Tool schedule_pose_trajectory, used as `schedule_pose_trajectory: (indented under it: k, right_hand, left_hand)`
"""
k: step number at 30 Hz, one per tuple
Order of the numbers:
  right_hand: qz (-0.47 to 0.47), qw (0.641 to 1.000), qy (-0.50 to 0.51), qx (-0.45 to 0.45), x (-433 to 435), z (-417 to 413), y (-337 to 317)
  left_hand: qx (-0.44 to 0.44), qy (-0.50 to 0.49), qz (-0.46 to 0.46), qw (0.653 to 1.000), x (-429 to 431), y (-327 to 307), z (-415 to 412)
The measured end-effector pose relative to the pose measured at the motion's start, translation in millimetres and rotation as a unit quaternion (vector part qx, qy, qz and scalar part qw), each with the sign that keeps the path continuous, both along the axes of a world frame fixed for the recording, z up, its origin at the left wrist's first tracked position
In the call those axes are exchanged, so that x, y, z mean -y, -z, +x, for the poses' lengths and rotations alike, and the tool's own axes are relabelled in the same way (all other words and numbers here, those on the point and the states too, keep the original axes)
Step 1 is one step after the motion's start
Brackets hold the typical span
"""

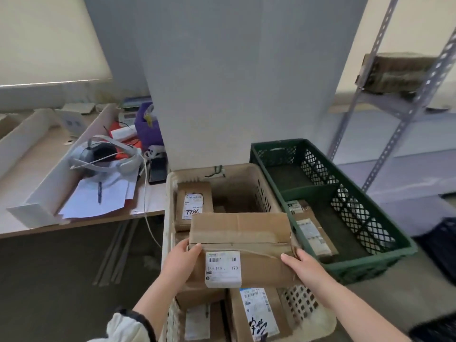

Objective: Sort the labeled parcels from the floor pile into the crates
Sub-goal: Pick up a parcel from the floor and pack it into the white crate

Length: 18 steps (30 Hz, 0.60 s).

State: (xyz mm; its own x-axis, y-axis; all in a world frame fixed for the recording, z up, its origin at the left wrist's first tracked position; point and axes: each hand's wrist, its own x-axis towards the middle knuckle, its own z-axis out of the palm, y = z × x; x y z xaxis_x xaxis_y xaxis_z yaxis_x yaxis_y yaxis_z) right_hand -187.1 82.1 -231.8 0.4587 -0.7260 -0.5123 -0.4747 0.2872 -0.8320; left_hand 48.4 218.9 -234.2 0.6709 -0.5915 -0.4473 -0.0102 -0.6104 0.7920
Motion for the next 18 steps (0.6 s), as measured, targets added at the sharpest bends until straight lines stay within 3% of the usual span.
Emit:
schedule_pose_trajectory:
  k: [12,18]
  right_hand:
    - [0.059,0.993,-0.032,-0.098,53,44,43]
    - [-0.015,0.994,-0.052,-0.093,164,102,19]
  left_hand:
    - [-0.033,-0.023,0.048,0.998,35,38,27]
    - [0.054,-0.027,0.061,0.996,135,20,69]
